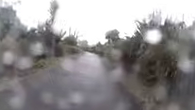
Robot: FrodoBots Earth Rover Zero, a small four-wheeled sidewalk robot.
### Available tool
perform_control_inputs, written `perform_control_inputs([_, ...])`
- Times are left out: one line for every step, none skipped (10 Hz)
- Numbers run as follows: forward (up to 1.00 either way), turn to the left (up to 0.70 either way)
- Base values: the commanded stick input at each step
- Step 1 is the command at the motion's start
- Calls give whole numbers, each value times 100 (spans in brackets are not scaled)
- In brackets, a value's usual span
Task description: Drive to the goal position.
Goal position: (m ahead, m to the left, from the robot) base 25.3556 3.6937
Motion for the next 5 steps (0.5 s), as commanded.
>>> perform_control_inputs([100, 0])
perform_control_inputs([100, 0])
perform_control_inputs([100, 0])
perform_control_inputs([100, 0])
perform_control_inputs([100, 0])
